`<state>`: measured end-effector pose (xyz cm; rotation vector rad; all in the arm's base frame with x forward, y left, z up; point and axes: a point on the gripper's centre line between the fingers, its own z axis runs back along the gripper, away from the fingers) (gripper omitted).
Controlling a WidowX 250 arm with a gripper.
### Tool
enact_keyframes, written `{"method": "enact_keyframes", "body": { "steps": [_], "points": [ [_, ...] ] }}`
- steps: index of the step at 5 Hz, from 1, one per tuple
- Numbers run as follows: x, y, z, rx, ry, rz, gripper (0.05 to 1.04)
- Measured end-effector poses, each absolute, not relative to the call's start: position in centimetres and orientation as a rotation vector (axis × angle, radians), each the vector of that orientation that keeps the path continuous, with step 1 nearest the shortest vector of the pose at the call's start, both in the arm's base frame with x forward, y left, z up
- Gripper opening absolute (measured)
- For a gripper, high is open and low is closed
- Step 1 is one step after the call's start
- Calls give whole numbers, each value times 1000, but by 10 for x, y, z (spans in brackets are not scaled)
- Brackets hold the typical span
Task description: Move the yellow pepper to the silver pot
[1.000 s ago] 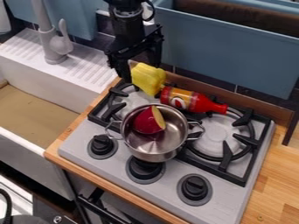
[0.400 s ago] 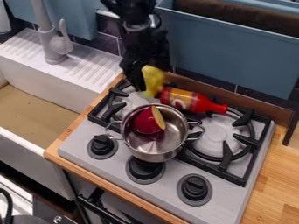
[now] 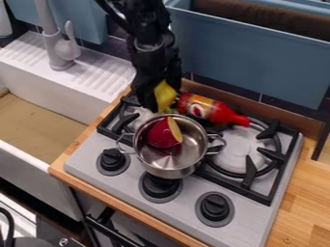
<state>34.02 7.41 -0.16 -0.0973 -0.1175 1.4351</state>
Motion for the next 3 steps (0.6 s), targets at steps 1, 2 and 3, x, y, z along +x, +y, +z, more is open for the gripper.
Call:
{"method": "enact_keyframes", "body": {
  "steps": [1,2,3],
  "points": [
    [346,77,0,-79,-112,1431,1002],
    [349,79,1,-63,-116,1426,958],
    [350,80,3,-52,-116,1429,815]
  ]
}}
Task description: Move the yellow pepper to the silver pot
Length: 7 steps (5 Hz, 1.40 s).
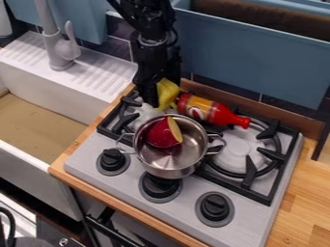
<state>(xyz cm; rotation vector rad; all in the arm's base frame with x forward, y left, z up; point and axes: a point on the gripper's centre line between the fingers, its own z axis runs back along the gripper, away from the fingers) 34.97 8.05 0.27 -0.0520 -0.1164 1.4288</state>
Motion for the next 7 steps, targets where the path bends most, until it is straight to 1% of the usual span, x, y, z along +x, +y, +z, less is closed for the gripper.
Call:
{"method": "enact_keyframes", "body": {
  "steps": [1,2,3,4,5,6,7],
  "points": [
    [348,82,3,-25,-117,1430,831],
    [348,83,2,25,-149,1412,838],
    [342,88,3,77,-142,1406,838],
    [337,96,20,115,-176,1410,838],
    [333,102,43,62,-172,1408,838],
    [322,105,67,7,-187,1430,838],
    [310,101,73,-23,-123,1420,838]
  ]
}}
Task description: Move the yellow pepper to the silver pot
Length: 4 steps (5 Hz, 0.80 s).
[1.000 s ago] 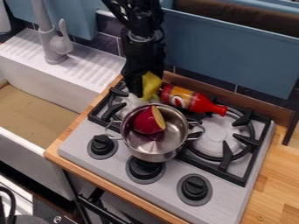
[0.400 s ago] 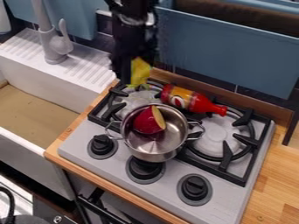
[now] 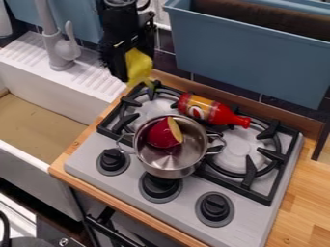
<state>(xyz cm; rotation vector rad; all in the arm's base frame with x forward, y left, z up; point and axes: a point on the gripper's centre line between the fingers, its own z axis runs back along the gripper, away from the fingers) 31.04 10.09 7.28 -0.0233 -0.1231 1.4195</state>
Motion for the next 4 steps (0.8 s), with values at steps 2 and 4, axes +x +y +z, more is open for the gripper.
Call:
{"method": "enact_keyframes", "body": {
  "steps": [2,4],
  "points": [
    [295,79,94,-77,-11,1407,838],
    [274,53,94,-61,9,1422,838]
  ]
}}
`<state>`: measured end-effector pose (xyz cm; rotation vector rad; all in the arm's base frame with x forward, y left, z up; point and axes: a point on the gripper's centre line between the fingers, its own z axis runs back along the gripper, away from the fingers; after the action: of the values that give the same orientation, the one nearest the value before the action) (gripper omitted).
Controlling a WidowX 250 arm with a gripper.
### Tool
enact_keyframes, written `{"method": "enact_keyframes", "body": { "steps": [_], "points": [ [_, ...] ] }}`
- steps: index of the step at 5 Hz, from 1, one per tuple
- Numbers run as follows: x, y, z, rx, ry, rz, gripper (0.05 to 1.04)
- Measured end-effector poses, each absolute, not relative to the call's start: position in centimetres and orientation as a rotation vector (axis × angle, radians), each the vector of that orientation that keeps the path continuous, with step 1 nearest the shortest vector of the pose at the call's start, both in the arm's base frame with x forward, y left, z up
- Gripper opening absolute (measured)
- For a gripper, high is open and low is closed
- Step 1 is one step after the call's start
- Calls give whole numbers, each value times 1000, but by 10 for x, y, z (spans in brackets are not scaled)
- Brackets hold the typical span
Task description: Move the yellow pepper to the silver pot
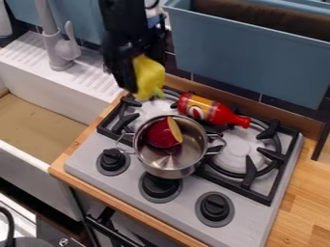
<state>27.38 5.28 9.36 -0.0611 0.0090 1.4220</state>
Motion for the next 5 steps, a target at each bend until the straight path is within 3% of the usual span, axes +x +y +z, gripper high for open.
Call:
{"method": "enact_keyframes", "body": {
  "steps": [2,3,5],
  "points": [
    [252,41,71,-42,36,1471,838],
    [242,34,52,-30,15,1439,838],
    [239,27,43,-23,-27,1410,838]
  ]
}}
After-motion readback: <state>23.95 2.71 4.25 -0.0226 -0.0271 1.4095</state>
